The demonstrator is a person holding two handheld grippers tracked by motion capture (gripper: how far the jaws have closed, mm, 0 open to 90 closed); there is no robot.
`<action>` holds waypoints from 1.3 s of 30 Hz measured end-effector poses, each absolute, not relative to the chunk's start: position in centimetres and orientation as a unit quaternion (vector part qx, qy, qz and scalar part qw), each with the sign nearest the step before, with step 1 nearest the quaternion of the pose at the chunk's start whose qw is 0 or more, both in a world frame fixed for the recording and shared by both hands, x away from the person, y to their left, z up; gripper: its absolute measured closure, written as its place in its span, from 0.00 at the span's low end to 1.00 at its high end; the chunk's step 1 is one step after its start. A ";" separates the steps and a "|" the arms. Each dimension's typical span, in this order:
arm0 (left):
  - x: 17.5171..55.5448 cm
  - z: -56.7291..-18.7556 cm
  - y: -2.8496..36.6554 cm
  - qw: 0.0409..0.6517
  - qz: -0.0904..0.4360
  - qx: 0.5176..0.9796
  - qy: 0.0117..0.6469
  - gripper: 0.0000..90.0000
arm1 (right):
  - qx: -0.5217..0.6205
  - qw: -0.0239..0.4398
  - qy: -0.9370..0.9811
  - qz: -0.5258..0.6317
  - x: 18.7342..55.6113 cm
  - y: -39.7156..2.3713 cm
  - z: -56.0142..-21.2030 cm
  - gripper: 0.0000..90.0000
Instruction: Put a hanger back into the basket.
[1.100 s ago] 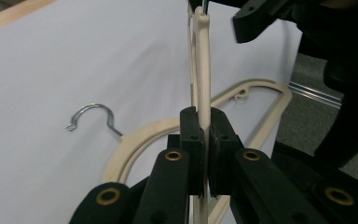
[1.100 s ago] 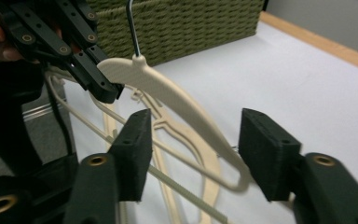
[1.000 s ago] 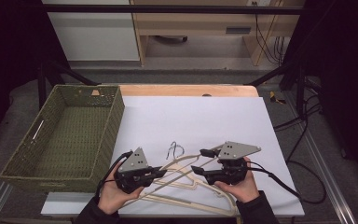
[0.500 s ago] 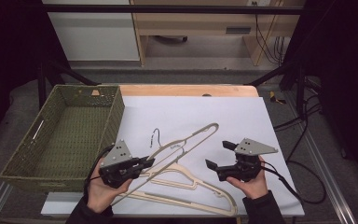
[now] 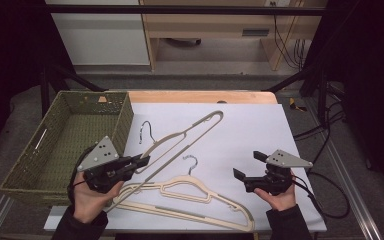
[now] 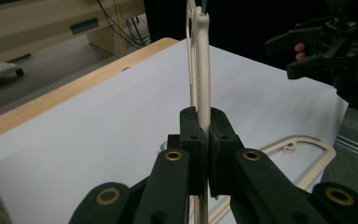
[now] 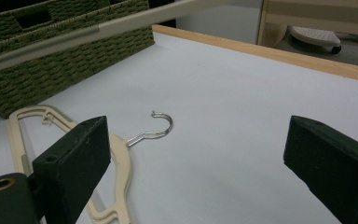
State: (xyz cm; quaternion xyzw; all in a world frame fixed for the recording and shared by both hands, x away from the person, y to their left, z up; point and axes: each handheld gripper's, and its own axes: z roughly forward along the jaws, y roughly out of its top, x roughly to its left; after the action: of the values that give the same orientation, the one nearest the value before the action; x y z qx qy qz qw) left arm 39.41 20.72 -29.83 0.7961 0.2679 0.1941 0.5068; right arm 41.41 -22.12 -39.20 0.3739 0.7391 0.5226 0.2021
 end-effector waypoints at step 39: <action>47.6 -26.8 36.1 0.431 0.278 0.802 0.306 0.96 | 0.377 0.200 0.742 0.517 41.5 -22.2 -39.7 0.09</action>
State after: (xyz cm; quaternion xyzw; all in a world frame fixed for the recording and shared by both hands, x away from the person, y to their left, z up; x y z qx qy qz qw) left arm 47.56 36.07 -26.79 0.8019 0.3058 0.2781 0.4314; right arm 41.53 -22.21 -39.70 0.3766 0.7422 0.5171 0.1997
